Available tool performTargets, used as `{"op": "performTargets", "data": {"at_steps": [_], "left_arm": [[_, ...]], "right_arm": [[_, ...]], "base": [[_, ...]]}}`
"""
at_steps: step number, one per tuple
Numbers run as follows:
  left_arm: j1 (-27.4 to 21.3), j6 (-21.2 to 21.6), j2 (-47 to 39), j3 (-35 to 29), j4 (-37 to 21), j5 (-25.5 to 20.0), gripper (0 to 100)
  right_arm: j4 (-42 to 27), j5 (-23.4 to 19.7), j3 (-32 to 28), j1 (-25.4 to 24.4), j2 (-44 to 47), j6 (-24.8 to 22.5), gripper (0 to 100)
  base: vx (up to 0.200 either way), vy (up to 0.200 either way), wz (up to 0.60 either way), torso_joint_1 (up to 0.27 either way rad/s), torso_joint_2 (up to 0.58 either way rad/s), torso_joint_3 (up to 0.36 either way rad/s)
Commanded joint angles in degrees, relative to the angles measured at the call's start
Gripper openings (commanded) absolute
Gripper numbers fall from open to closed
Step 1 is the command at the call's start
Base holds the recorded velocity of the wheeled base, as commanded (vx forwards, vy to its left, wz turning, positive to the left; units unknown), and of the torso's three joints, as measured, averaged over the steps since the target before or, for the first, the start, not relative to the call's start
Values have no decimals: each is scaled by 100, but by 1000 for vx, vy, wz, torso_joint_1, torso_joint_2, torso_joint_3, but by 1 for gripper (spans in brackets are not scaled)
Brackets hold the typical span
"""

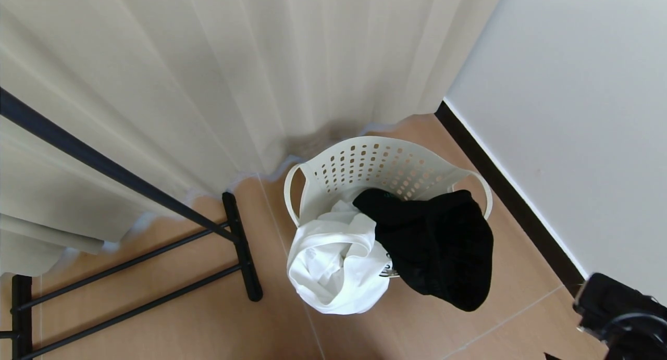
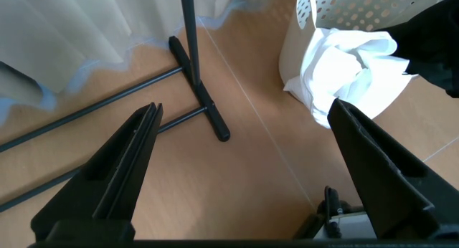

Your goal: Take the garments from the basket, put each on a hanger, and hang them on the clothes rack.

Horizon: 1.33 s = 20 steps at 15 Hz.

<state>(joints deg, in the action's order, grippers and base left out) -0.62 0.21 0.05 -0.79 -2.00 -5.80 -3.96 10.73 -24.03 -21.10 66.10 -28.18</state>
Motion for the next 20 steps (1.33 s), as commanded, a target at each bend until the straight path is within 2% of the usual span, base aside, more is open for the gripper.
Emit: {"op": "performTargets", "data": {"at_steps": [1,3,5,8,14,20], "left_arm": [[1,-3,-5,0,-2,0,100],[1,6,-5,0,-2,0,100],[1,-3,-5,0,-2,0,100],[1,6,-5,0,-2,0,100],[1,6,-5,0,-2,0,100],[1,-3,-5,0,-2,0,100]], "right_arm": [[-8,386,-1122,-272,1547,-100,100],[-17,703,-1675,-272,2030,-223,100],[-17,1010,-2080,-210,2381,-592,100],[-17,1265,-2844,-210,3005,-917,100],[-17,1775,-4084,-140,3946,-1207,100],[-8,2012,-4848,150,4561,-1312,100]], "base": [[0,0,0,0,0,0],[0,0,0,0,0,0],[0,0,0,0,0,0],[0,0,0,0,0,0],[0,0,0,0,0,0],[0,0,0,0,0,0]]}}
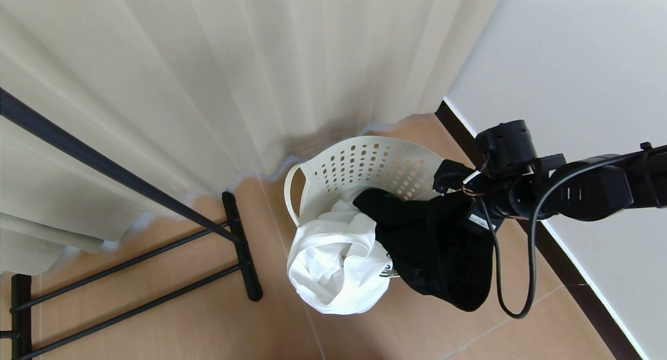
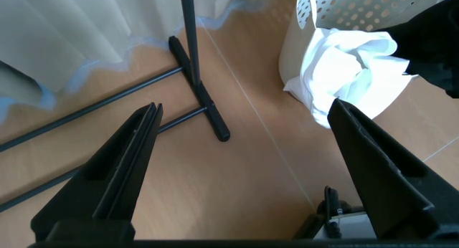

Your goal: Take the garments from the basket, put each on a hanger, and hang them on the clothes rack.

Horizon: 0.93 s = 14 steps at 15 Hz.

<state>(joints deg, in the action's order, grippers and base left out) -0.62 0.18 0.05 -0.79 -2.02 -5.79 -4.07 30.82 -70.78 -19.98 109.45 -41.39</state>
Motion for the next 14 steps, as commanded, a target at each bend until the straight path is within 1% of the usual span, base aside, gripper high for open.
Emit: {"op": "performTargets", "data": {"at_steps": [1,3,4,5,6,10,11,14], "left_arm": [[1,-1,-5,0,0,-1,100],[1,-1,-5,0,0,-1,100],[1,-1,-5,0,0,-1,100],[1,-1,-5,0,0,-1,100],[1,-1,-5,0,0,-1,100],[1,-1,-5,0,0,-1,100],[1,-1,-5,0,0,-1,100],[1,-1,-5,0,0,-1,100]], "right_arm": [[3,3,-252,47,288,25,100],[91,-14,-287,47,305,69,100],[372,-32,-261,47,367,78,100],[486,-41,-252,47,376,78,100],[495,-41,-252,47,367,87,0],[539,-155,-85,38,279,280,0],[724,-304,99,38,138,315,0],[1567,-401,864,-59,-407,641,0]], "base": [[0,0,0,0,0,0],[0,0,0,0,0,0],[0,0,0,0,0,0],[0,0,0,0,0,0],[0,0,0,0,0,0],[0,0,0,0,0,0],[0,0,0,0,0,0],[0,0,0,0,0,0]]}}
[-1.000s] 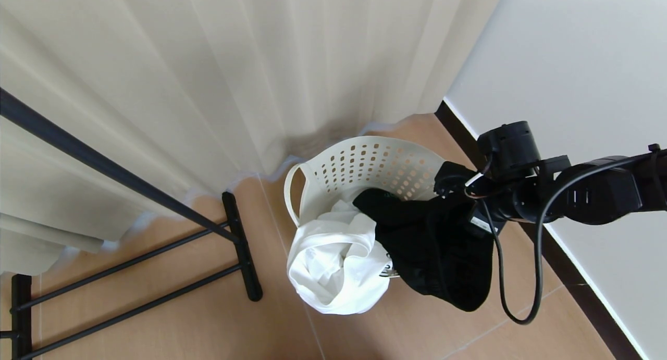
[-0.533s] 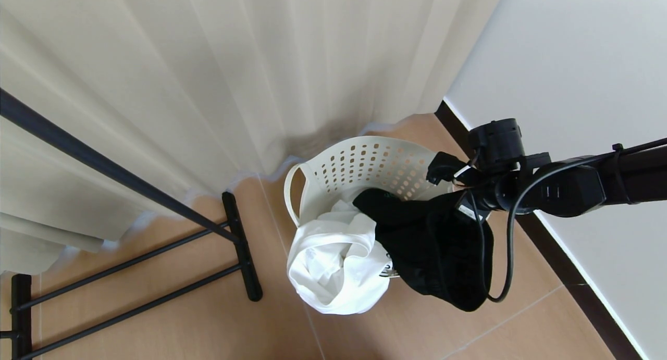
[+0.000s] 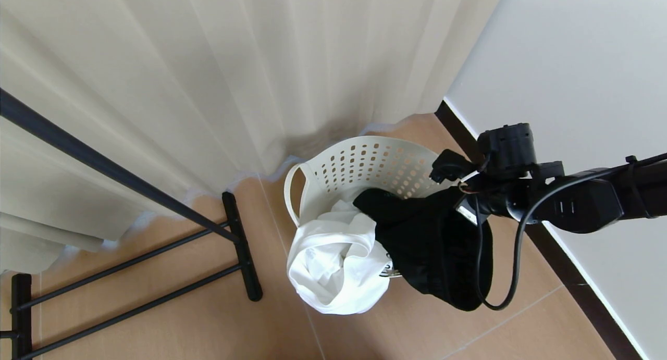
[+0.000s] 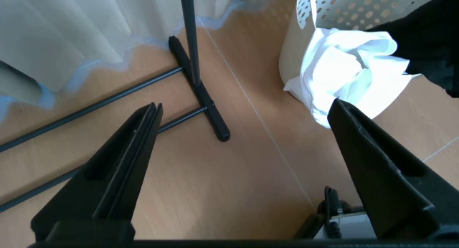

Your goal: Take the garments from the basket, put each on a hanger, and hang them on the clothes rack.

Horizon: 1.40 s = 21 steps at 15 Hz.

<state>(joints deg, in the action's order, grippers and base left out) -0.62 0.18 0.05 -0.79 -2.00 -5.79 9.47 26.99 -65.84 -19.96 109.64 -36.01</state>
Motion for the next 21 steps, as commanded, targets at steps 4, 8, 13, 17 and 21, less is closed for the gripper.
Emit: {"op": "performTargets", "data": {"at_steps": [4,8,13,17,21], "left_arm": [[1,8,-5,0,-2,-1,100],[1,34,-5,0,-2,-36,100],[1,96,-5,0,-20,-36,100],[1,184,-5,0,-20,-54,100],[1,228,-5,9,-20,-71,100]], "right_arm": [[819,-27,1627,-254,-1788,753,0],[811,-572,2638,-439,-3520,1615,0],[784,-809,3271,-641,-4469,1615,0],[802,-809,3315,-632,-4372,1624,0],[793,-809,3323,-624,-4355,1624,0]], "base": [[0,0,0,0,0,0],[0,0,0,0,0,0],[0,0,0,0,0,17],[0,0,0,4,0,174],[0,0,0,-4,1,200]]}}
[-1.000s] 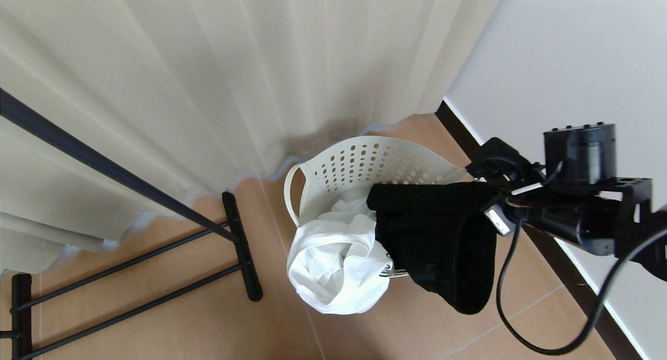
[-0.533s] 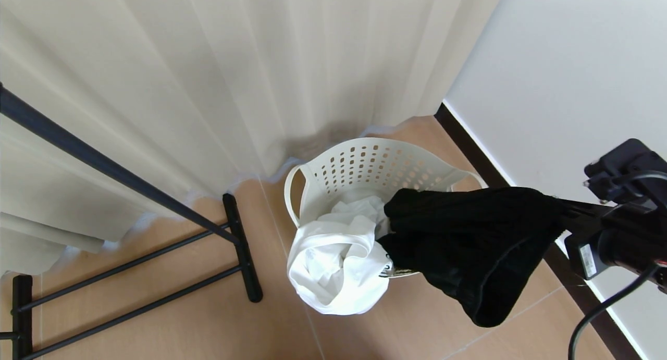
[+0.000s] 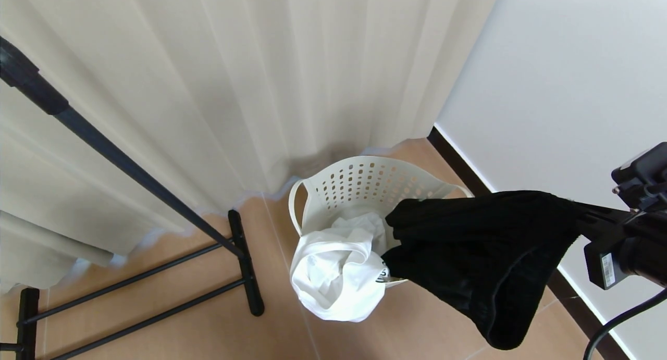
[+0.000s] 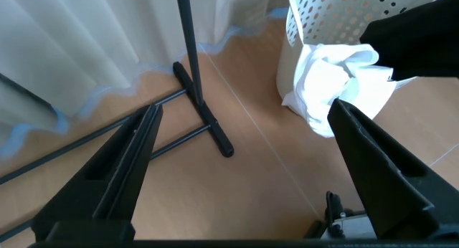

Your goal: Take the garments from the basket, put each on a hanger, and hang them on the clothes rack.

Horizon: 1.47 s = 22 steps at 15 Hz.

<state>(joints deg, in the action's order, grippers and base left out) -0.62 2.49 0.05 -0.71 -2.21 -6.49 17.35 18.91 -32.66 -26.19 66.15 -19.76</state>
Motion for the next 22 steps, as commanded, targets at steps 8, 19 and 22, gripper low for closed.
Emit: {"op": "performTargets", "data": {"at_steps": [8,19,22], "left_arm": [[1,33,-5,0,1,-2,100],[1,33,-5,9,19,25,100],[1,33,-5,9,19,16,100]], "right_arm": [[14,-1,93,8,-14,-1,0],[-38,-1,119,8,-14,-10,0],[-38,-1,137,8,-14,-10,0]], "base": [[0,0,0,0,2,204],[0,0,0,25,-182,47],[0,0,0,105,-458,-155]]}}
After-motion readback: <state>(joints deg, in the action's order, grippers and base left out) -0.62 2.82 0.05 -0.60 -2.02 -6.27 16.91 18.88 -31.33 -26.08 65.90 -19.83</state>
